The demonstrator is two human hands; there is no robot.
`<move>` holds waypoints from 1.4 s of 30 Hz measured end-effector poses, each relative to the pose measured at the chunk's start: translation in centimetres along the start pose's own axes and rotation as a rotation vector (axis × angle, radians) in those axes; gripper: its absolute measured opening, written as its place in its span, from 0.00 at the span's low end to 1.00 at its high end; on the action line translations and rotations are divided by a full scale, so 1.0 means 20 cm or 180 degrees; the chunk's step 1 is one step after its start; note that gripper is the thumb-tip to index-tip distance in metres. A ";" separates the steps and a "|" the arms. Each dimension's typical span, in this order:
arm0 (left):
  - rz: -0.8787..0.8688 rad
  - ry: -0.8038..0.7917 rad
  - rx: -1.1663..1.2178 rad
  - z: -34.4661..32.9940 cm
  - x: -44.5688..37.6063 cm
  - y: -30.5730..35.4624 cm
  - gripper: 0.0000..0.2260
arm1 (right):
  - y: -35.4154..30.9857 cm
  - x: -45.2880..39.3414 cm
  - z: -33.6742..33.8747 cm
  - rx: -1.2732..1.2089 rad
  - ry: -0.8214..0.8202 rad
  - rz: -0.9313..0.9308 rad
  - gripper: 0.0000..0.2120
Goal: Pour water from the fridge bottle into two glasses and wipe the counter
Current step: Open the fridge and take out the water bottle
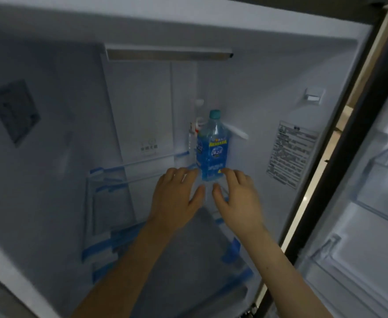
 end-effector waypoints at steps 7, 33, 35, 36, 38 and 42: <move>0.0563 -0.0173 0.0713 -0.10 -0.30 -0.01 0.17 | 0.12 -0.31 -0.04 -0.1048 0.0411 -0.0484 0.18; 0.1803 -0.1018 0.2388 -0.53 -0.58 -0.05 0.29 | 0.30 -0.51 -0.26 -0.2657 0.0757 -0.1495 0.06; 0.1797 -0.1041 0.2399 -0.50 -0.56 -0.07 0.29 | 0.28 -0.49 -0.25 -0.2584 0.0729 -0.1439 0.05; 0.1783 -0.1065 0.2388 -0.48 -0.54 -0.08 0.29 | 0.27 -0.48 -0.25 -0.2558 0.0712 -0.1411 0.06; 0.1761 -0.1126 0.2353 -0.45 -0.52 -0.09 0.29 | 0.26 -0.46 -0.24 -0.2491 0.0635 -0.1382 0.10; 0.1778 -0.1284 0.2367 -0.37 -0.45 -0.16 0.30 | 0.22 -0.40 -0.25 -0.2436 0.0265 -0.1232 0.20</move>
Point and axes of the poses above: each hand's wrist, its own x-axis away from the middle knuckle, its own z-axis out of the back of the hand, y = z × x, the point moved 1 cm from there along -x, towards the middle knuckle, and after that the axes turned 12 degrees about z, right-handed, at the moved point
